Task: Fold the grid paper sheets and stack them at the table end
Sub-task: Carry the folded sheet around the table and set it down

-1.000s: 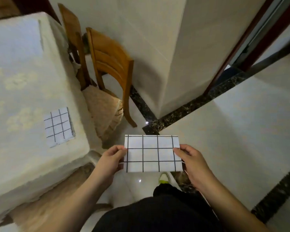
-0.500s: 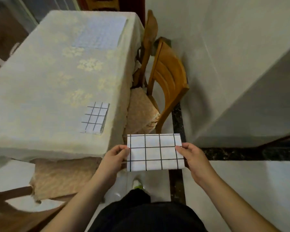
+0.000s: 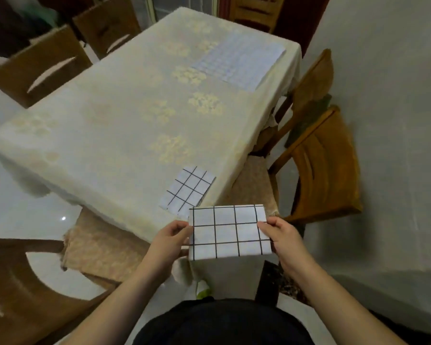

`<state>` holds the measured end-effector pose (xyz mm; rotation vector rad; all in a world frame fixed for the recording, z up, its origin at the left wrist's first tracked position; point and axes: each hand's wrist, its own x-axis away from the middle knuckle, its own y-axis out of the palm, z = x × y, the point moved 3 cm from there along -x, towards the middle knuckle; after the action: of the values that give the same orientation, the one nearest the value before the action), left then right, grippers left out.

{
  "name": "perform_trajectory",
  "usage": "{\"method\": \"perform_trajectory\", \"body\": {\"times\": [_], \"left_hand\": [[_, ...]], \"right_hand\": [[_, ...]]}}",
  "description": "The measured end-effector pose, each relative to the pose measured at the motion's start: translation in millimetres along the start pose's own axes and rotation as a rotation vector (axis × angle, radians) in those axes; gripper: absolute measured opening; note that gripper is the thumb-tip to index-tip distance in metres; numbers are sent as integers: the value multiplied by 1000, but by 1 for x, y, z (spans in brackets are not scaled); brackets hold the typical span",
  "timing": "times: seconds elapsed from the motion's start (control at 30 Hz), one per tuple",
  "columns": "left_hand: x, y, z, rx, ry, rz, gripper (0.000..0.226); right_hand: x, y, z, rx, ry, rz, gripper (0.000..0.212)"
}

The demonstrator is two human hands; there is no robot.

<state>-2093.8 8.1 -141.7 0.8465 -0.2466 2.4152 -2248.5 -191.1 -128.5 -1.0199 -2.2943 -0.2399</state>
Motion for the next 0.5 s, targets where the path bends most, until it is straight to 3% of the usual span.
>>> {"method": "perform_trajectory", "body": {"times": [0.27,0.5], "left_hand": [[-46,-33,1,66,-27,109,15],[-82,-37,-20,131,-90,312,8]], "right_hand": [[-66,46,-45,201,-27,-116,12],[-141,88,-69,473,-110,-291,12]]}}
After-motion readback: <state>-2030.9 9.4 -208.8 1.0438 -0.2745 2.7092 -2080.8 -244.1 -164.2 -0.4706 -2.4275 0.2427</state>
